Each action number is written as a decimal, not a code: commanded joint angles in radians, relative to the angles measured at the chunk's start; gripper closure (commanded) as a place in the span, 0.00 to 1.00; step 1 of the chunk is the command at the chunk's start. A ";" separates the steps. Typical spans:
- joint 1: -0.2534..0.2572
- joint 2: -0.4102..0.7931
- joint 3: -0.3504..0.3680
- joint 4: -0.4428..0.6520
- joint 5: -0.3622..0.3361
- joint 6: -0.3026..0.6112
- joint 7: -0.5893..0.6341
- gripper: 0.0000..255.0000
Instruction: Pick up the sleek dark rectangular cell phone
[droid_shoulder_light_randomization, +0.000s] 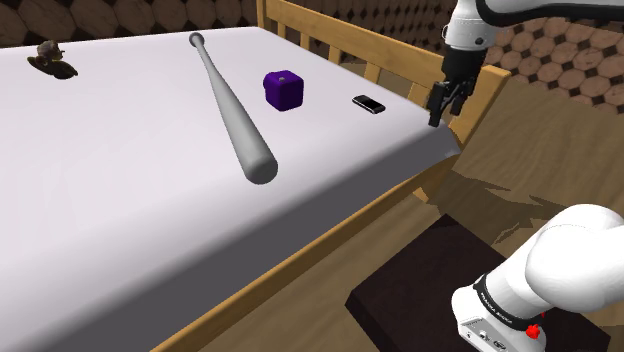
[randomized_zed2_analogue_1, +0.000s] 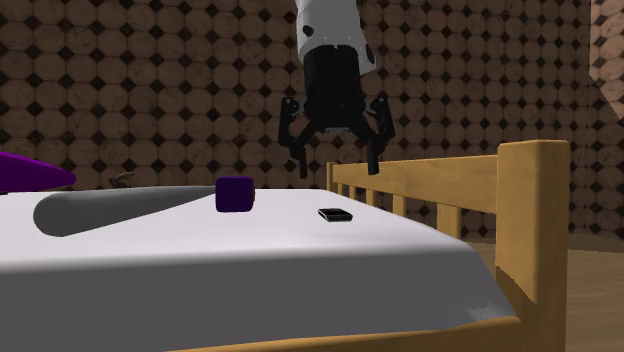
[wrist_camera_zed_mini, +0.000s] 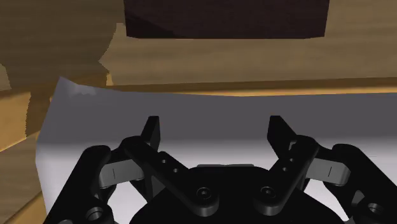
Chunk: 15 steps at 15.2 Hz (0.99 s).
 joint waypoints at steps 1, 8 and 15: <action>0.003 0.083 -0.014 0.054 -0.002 0.024 -0.027 0.00; 0.006 0.376 -0.056 0.291 0.010 0.059 -0.132 0.00; -0.006 0.684 -0.075 0.610 0.047 0.026 -0.233 0.00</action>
